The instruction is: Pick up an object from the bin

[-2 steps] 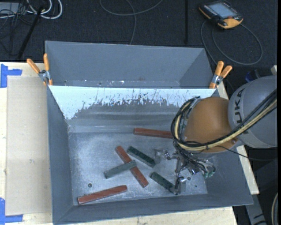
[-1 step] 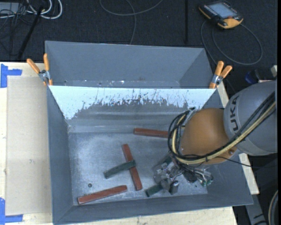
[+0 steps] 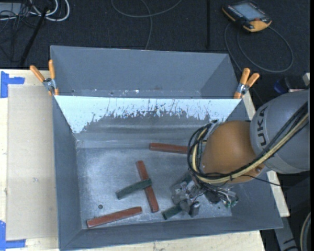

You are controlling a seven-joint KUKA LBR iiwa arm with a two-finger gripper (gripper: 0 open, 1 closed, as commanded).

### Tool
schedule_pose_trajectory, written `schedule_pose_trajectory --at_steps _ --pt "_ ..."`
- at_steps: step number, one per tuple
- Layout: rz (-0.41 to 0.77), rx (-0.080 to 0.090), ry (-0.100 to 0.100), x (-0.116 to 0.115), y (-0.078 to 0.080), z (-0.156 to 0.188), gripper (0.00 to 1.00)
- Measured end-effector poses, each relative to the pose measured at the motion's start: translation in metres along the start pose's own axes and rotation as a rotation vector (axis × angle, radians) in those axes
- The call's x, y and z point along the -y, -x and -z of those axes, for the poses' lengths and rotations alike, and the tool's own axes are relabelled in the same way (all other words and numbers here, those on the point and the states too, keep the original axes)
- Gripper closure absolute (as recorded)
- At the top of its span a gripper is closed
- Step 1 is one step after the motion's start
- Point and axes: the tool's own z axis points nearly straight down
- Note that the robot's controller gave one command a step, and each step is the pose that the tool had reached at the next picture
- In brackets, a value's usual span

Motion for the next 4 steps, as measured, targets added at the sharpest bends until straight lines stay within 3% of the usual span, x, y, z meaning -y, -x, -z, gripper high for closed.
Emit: schedule_pose_trajectory --at_steps 1,2,3,4 --pt "0.001 0.0 0.0 0.0 0.0 0.0 1.0" --pt "-0.056 -0.003 0.003 0.051 0.045 0.059 1.0" --pt "-0.055 -0.003 0.002 0.051 0.045 0.059 0.0" --pt "-0.054 -0.003 0.002 0.051 0.045 0.059 0.0"
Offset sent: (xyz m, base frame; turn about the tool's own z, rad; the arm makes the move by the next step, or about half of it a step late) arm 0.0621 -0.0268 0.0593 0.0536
